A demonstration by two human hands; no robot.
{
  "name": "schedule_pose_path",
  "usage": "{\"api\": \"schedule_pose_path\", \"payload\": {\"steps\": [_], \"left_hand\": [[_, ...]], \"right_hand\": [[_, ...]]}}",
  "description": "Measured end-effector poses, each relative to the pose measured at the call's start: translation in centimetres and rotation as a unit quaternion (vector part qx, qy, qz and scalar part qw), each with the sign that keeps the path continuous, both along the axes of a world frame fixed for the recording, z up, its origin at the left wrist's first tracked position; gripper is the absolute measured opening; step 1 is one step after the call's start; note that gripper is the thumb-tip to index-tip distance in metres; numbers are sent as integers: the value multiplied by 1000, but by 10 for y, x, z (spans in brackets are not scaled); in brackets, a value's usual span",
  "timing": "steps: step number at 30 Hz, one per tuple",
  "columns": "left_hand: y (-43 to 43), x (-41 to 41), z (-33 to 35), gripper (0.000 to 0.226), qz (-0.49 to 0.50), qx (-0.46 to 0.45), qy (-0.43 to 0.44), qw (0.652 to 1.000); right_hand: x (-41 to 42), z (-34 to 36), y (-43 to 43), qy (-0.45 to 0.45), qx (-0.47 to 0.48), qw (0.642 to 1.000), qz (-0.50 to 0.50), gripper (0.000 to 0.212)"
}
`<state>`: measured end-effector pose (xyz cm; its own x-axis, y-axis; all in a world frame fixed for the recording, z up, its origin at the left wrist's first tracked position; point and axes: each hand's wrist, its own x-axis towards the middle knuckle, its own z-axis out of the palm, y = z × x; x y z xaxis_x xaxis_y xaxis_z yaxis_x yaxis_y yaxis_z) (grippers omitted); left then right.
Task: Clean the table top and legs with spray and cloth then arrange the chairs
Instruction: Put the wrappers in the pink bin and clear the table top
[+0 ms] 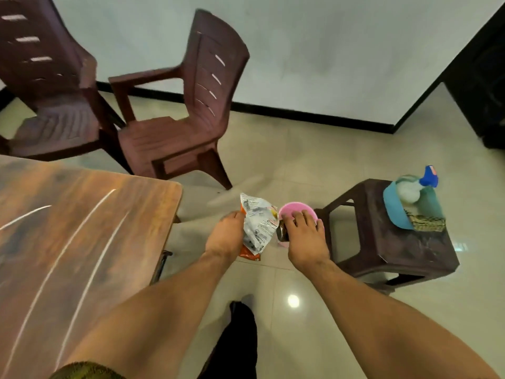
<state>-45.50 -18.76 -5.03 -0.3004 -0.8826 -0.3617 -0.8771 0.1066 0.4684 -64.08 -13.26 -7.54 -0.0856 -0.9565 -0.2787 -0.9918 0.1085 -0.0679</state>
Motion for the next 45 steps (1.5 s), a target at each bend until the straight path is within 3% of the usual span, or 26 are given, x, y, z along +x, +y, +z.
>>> {"api": "schedule_pose_path", "payload": {"steps": [7, 13, 21, 27, 30, 31, 32, 35, 36, 37, 39, 41, 45], "left_hand": [[-83, -105, -99, 37, -24, 48, -7, 999], [-127, -167, -242, 33, 35, 91, -38, 994], [-146, -201, -397, 27, 81, 88, -51, 992], [-136, -215, -431, 15, 80, 85, -53, 992], [-133, -222, -422, 20, 72, 92, -58, 991], [-132, -225, -416, 21, 71, 97, -62, 991], [-131, -229, -410, 21, 71, 102, -63, 990], [-128, -245, -389, 26, 81, 130, -41, 987], [-126, -253, -384, 28, 83, 141, -29, 986], [-125, -259, -381, 29, 81, 152, -22, 985], [-122, -272, -380, 28, 81, 160, 1, 984], [-122, -283, -384, 31, 88, 170, 41, 981], [-120, -292, -397, 57, 67, 132, 77, 986]], "right_hand": [[-103, -99, -71, -17, 30, 999, -39, 82], [-179, -253, -124, -30, 96, 995, -6, 83], [-214, -438, -155, -49, 192, 979, 45, 84], [-229, -474, -173, -83, 174, 981, 26, 91], [-232, -459, -171, -168, 86, 981, -47, 70], [-230, -449, -166, -237, 49, 963, -120, 58], [-227, -434, -160, -328, 35, 919, -215, 47], [-214, -387, -144, -562, 130, 677, -457, 40], [-212, -377, -138, -587, 155, 643, -466, 42], [-210, -372, -131, -591, 162, 646, -456, 47], [-210, -376, -119, -536, 136, 719, -420, 49], [-215, -389, -120, -478, 97, 756, -436, 46], [-233, -417, -140, -430, 89, 747, -500, 43]]}}
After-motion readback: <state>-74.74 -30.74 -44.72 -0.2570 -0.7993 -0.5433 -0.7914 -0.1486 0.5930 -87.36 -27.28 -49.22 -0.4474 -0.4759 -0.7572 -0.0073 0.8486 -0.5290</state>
